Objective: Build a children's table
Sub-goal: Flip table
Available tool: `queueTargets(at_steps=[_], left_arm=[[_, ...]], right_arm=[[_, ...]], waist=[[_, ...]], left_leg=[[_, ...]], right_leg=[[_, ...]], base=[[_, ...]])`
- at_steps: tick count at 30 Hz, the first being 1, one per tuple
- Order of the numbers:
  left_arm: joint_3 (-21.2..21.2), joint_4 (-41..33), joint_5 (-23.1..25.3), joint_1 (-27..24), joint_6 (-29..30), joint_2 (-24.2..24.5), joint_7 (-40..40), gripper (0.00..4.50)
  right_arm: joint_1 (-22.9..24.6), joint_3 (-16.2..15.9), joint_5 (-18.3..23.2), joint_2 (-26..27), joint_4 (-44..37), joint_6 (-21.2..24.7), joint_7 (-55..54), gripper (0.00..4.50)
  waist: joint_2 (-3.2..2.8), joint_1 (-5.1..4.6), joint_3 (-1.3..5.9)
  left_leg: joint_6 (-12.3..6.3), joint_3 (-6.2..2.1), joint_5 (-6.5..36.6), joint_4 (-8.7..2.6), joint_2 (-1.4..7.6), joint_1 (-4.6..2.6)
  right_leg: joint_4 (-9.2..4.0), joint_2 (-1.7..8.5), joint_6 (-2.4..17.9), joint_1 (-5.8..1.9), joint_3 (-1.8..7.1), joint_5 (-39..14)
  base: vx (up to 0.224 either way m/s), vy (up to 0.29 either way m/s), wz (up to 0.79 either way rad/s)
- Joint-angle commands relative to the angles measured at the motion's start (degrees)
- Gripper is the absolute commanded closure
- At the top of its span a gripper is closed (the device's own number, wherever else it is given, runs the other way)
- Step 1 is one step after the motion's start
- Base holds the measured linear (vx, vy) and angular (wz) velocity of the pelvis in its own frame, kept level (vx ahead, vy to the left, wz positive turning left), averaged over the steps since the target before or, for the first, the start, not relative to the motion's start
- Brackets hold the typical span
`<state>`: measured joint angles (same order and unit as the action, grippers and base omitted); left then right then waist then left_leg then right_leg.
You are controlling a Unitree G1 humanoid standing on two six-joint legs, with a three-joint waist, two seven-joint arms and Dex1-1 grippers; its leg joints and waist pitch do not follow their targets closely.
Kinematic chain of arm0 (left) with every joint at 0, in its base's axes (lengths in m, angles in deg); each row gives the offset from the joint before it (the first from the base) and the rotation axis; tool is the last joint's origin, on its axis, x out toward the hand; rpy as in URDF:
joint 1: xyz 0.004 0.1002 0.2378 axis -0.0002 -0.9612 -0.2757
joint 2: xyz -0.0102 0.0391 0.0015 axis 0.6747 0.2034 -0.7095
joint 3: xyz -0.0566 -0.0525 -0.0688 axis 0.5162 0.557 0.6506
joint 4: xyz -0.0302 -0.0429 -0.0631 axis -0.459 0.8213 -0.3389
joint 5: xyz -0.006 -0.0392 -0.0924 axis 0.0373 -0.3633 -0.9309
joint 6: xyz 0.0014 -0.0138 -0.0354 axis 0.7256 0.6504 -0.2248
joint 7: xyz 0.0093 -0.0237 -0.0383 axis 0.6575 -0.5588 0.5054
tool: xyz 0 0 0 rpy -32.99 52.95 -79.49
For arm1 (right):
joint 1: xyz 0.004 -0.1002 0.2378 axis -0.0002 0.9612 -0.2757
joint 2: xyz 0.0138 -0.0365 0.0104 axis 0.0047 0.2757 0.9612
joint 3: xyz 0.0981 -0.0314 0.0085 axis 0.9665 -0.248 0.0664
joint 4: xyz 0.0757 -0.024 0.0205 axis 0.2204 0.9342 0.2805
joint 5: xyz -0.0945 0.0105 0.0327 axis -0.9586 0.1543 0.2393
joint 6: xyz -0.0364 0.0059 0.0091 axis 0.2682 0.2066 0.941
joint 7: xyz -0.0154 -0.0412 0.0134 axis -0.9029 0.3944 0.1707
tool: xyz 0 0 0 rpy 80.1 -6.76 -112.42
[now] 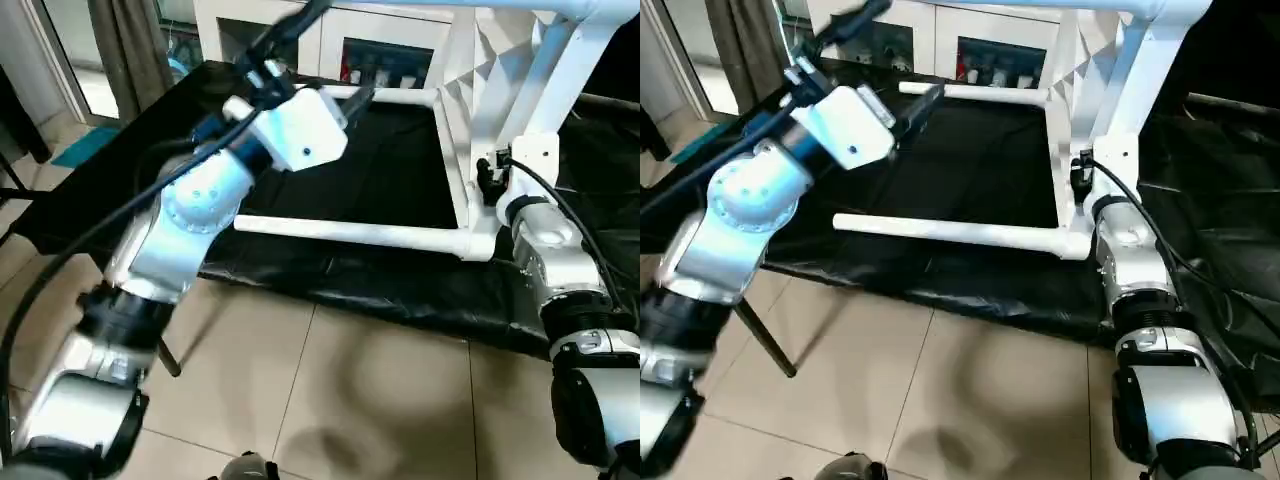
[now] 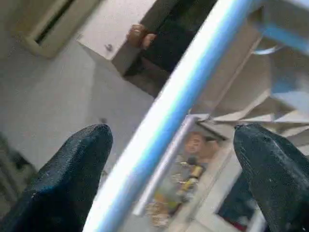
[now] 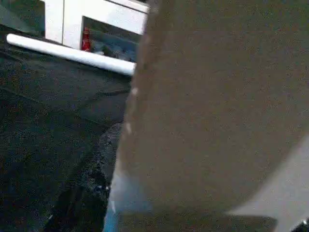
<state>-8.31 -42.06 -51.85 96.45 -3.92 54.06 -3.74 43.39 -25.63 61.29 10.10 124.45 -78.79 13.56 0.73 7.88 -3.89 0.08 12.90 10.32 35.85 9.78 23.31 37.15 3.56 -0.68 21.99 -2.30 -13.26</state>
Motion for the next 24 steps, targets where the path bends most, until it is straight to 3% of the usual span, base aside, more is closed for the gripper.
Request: queueTargets(at_steps=[1,3,7,8,12,13,16,17,18,19,22,23,24], left_arm=[[-1.0,4.1,3.1,3.3,-2.0,0.9,2.0,0.0],[-1.6,7.1,5.1,5.5,-2.5,1.5,3.2,0.0],[-2.9,14.0,8.7,9.6,-3.0,1.7,5.1,0.0],[-3.3,15.7,9.2,10.6,-3.0,1.6,5.6,0.0],[-4.4,23.2,11.3,15.0,-4.0,0.4,8.3,0.0],[-4.5,24.8,11.8,16.0,-3.8,0.0,9.2,0.0],[-4.4,27.6,12.5,17.7,-3.3,-0.7,11.1,0.0],[-4.2,30.1,13.1,19.3,-3.1,-1.2,13.6,0.0],[-3.7,30.8,12.1,19.9,-3.5,-1.6,13.3,0.0],[-3.4,31.1,11.4,20.2,-3.9,-1.9,13.0,0.28],[-2.6,33.0,9.7,21.0,-4.4,-2.8,12.3,0.35],[-2.4,34.9,9.3,21.7,-4.2,-3.3,12.5,0.38],[-2.3,35.7,9.3,22.0,-4.2,-3.4,12.7,0.66]], right_arm=[[-1.0,0.1,-0.3,-0.1,1.7,-0.9,-0.3,2.29],[-1.2,0.1,-0.3,-0.1,1.9,-1.0,-0.3,2.37],[-1.7,0.3,-0.5,0.1,2.3,-1.7,0.0,2.4],[-1.8,0.3,-0.6,0.2,2.4,-1.8,0.0,2.4],[-2.5,-0.2,-0.9,0.4,3.0,-2.6,0.1,2.41],[-2.7,-0.2,-1.0,0.4,3.1,-2.8,0.1,2.41],[-2.8,-0.3,-1.1,0.4,2.8,-3.0,0.2,2.41],[-2.8,-0.5,-1.4,0.3,2.5,-3.3,0.3,2.41],[-2.7,-0.6,-1.5,0.2,2.3,-3.3,0.4,2.41],[-2.7,-0.6,-1.5,0.1,2.1,-3.3,0.4,2.41],[-2.8,-0.3,-1.2,-0.1,2.0,-3.5,0.7,2.41],[-3.0,-0.4,-1.2,-0.3,2.0,-3.8,0.9,2.41],[-3.1,-0.4,-1.3,-0.4,2.0,-3.9,1.0,2.41]], waist=[[0.28,-0.46,4.96],[0.26,-0.4,4.99],[0.37,-0.3,5.05],[0.69,-0.31,5.04],[0.59,-0.2,5.09],[0.14,-0.11,5.15],[0.47,-0.06,5.2],[0.14,-0.07,5.28],[0.39,0.02,5.32],[0.45,0.13,5.36],[0.48,0.16,5.33],[0.16,0.17,5.33],[0.29,0.15,5.34]], left_leg=[[1.53,-2.41,5.3,-3.77,3.58,-2.4],[2.14,-2.54,5.4,-3.89,3.7,-2.42],[1.43,-2.37,4.3,-3.69,3.52,-2.4],[1.26,-2.32,4.5,-3.7,3.46,-2.4],[0.72,-2.39,3.6,-3.65,3.45,-2.29],[0.84,-2.5,3.6,-3.64,3.56,-2.38],[0.23,-2.47,3.3,-3.55,3.57,-2.26],[0.11,-2.47,3.0,-3.46,3.53,-2.28],[-0.24,-2.49,2.9,-3.41,3.47,-2.23],[-0.66,-2.53,2.3,-3.35,3.54,-2.11],[-1.4,-2.47,2.0,-3.27,3.56,-2.05],[-1.45,-2.51,2.4,-3.26,3.53,-2.06],[-1.46,-2.48,2.7,-3.28,3.5,-2.14]], right_leg=[[-3.15,4.83,13.1,-1.66,2.43,3.8],[-3.05,5.02,13.1,-1.65,2.38,3.2],[-2.99,4.86,13.3,-1.5,2.43,5.2],[-3.02,4.98,13.5,-1.6,2.45,4.6],[-2.9,4.91,13.9,-1.57,2.38,6.0],[-2.82,5.08,14.1,-1.63,2.35,6.2],[-2.76,5.14,14.5,-1.77,2.35,7.5],[-2.73,5.02,14.7,-1.69,2.35,8.4],[-2.69,5.07,14.8,-1.84,2.35,9.0],[-2.56,5.24,15.2,-1.94,2.35,9.9],[-2.53,5.18,15.8,-1.88,2.3,10.2],[-2.63,5.15,15.9,-1.83,2.29,9.8],[-2.67,5.07,15.8,-1.85,2.29,9.6]], base=[[0.0,0.0,0.0],[0.0,0.0,0.0],[0.0,0.0,0.0],[0.0,0.0,0.0],[0.0,0.0,0.0],[0.0,0.0,0.0],[0.0,0.0,0.0],[0.0,0.0,0.0],[0.0,0.0,0.0],[0.0,0.0,0.0],[0.0,0.0,0.0],[0.0,0.0,0.0],[0.0,0.0,0.0]])
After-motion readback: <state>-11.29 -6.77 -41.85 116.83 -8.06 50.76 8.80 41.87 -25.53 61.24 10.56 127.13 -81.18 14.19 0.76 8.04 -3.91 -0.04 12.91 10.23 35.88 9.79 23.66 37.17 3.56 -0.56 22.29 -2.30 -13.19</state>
